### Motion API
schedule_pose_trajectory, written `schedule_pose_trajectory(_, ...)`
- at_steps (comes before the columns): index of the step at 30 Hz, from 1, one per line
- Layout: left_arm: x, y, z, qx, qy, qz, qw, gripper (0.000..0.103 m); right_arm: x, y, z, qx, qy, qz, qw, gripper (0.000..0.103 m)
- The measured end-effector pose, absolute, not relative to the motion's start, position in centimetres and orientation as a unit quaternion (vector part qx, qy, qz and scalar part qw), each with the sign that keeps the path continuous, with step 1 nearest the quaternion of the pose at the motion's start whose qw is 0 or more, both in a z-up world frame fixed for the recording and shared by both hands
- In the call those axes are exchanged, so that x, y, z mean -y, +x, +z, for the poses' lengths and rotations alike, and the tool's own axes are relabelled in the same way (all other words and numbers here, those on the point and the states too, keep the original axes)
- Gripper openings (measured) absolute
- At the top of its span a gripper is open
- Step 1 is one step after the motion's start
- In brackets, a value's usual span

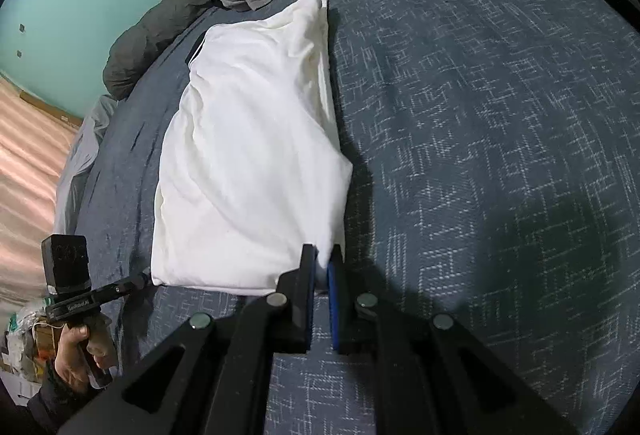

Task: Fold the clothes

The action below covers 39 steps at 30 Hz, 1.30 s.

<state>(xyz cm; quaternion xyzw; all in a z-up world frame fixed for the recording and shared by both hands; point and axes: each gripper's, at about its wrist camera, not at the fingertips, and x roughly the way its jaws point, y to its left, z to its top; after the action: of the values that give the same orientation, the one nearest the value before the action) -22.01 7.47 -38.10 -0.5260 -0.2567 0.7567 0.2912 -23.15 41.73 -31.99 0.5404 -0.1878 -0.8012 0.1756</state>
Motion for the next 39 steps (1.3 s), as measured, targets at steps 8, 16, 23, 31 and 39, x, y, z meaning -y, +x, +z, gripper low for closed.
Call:
schedule_pose_trajectory(8,-9.3,-22.6,-38.0,0.230,-0.519,0.773,0.282,0.053,-41.4,-23.3,-31.6,0.186,0.536,-0.804,0.179,0.005)
schedule_pose_trajectory(16,-9.4,-22.7,-38.2,0.225,-0.512,0.771,0.305,0.003,-41.1,-23.1,-30.9,0.185,0.533,-0.806,0.182,0.005)
schedule_pose_trajectory(23,-6.8,-22.3,-36.7,0.266,-0.491,0.768,0.313,0.003,-41.7,-22.7,-28.4,0.215,0.514,-0.805,0.206,0.005)
schedule_pose_trajectory(31,-6.4,-22.2,-39.4,0.270,-0.518,0.756,0.296,0.003,-41.3,-22.7,-32.7,0.202,0.553,-0.788,0.181,0.006)
schedule_pose_trajectory(39,-6.8,-22.0,-39.8,0.255,-0.525,0.759,0.289,0.003,-43.1,-24.1,-28.8,0.176,0.530,-0.811,0.172,0.028)
